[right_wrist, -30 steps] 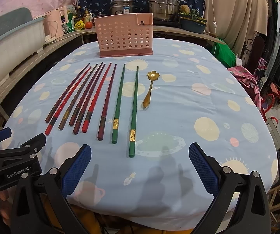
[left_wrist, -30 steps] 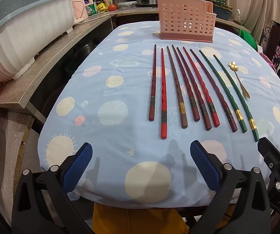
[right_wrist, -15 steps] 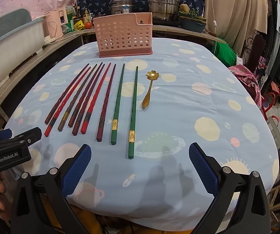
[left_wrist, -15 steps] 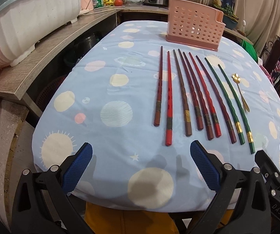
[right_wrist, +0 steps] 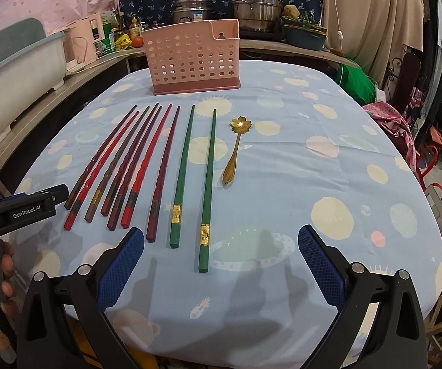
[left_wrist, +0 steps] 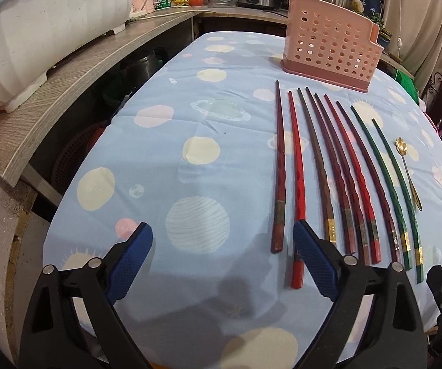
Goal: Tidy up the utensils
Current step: 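Grasp a dark red chopstick with the left tool while the right tool grasps the gold spoon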
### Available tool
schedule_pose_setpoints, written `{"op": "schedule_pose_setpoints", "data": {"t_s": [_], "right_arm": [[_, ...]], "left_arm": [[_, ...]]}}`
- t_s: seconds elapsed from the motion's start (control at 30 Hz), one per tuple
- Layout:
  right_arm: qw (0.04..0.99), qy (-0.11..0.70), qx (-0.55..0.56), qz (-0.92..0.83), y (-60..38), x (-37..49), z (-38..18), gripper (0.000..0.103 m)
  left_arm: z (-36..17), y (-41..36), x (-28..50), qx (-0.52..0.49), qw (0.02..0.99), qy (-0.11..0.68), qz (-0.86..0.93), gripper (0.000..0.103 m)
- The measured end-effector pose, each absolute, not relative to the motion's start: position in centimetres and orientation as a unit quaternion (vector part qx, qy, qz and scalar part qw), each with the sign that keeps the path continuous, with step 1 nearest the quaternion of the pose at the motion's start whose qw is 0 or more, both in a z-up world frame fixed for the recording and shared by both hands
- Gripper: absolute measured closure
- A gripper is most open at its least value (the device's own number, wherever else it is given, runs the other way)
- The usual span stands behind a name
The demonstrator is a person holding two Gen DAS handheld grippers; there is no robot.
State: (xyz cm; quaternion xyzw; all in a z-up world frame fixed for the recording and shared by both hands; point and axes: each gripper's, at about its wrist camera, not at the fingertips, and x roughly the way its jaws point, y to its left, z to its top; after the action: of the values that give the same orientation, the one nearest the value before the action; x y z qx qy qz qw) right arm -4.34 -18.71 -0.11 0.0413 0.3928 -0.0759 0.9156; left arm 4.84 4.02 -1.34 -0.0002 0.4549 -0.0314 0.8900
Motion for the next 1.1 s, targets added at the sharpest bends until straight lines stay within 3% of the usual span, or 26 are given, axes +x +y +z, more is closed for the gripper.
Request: {"op": "schedule_pose_setpoints", "data": {"t_s": [0.27, 0.33, 0.47, 0.57, 0.63, 0.8, 1.1], "right_arm": [[0.915, 0.394, 0.044, -0.079, -18.9, -3.6, -0.2, 0.007], [0.915, 0.394, 0.044, -0.079, -18.9, -3.4, -0.2, 0.007], [0.915, 0.394, 0.044, -0.079, -19.0, -3.1, -0.2, 0.007], [0.914, 0.395, 0.047, -0.079, -19.2, -2.8, -0.2, 0.007], [0.914, 0.395, 0.051, -0.081, -19.6, -2.4, -0.2, 0.008], [0.913, 0.393, 0.068, -0.087, -21.1, -1.0, -0.2, 0.017], [0.909, 0.397, 0.087, -0.088, -22.9, 2.0, -0.9, 0.054]], "left_arm": [[-2.1, 3.7, 6.0, -0.002, 0.885, 0.463, -0.04, 0.028], [-2.2, 3.6, 6.2, 0.002, 0.885, 0.464, -0.041, 0.034], [-2.3, 3.7, 6.4, 0.004, 0.887, 0.461, -0.04, 0.035], [-2.2, 3.8, 6.4, 0.007, 0.888, 0.458, -0.037, 0.042], [-2.1, 3.8, 6.4, 0.006, 0.889, 0.457, -0.041, 0.054], [-1.8, 3.4, 6.2, 0.0, 0.887, 0.458, -0.067, 0.089], [-2.0, 2.5, 5.9, -0.002, 0.886, 0.456, -0.08, 0.096]]}}
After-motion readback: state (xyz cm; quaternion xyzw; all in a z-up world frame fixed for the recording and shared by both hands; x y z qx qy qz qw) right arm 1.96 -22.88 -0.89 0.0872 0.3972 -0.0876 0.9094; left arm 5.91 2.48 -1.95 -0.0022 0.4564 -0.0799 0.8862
